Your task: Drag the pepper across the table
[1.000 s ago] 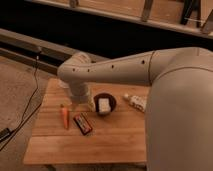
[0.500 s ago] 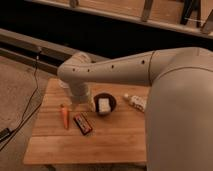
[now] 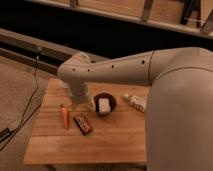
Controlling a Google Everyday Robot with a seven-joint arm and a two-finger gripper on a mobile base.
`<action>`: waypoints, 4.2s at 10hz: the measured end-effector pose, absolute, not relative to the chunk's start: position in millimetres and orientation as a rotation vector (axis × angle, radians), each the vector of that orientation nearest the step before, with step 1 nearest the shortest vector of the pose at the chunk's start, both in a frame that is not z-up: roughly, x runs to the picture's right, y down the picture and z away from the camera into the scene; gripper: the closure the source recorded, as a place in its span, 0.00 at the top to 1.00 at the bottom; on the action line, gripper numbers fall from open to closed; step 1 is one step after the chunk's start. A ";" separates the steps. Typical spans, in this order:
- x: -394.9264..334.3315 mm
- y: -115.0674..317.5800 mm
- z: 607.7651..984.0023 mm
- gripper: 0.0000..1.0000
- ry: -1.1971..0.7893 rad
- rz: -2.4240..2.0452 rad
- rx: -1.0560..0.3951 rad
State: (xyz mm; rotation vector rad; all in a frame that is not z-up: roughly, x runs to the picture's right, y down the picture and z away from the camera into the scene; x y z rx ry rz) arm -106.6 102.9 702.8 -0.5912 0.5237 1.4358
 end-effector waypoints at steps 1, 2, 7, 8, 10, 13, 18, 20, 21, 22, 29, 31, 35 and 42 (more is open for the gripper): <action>-106.7 102.9 702.8 0.65 0.524 1.436 -0.591; -106.7 102.9 702.8 0.65 0.524 1.436 -0.591; -106.3 102.9 702.7 0.65 0.524 1.435 -0.590; -102.2 104.0 704.6 0.65 0.520 1.431 -0.589; -96.0 105.4 711.1 0.65 0.506 1.412 -0.585; -98.5 109.7 736.2 0.65 0.481 1.365 -0.562; -155.9 130.0 760.6 0.65 0.420 1.208 -0.565; -179.3 135.0 761.5 0.65 0.401 1.171 -0.573; -187.6 138.8 763.5 0.65 0.398 1.163 -0.580; -199.2 145.8 768.2 0.65 0.400 1.157 -0.590; -256.3 195.4 805.6 0.65 0.441 1.143 -0.680; -262.3 206.8 817.8 0.65 0.459 1.144 -0.686; -259.4 217.8 832.1 0.65 0.489 1.147 -0.684; -241.9 216.4 841.2 0.48 0.488 1.197 -0.700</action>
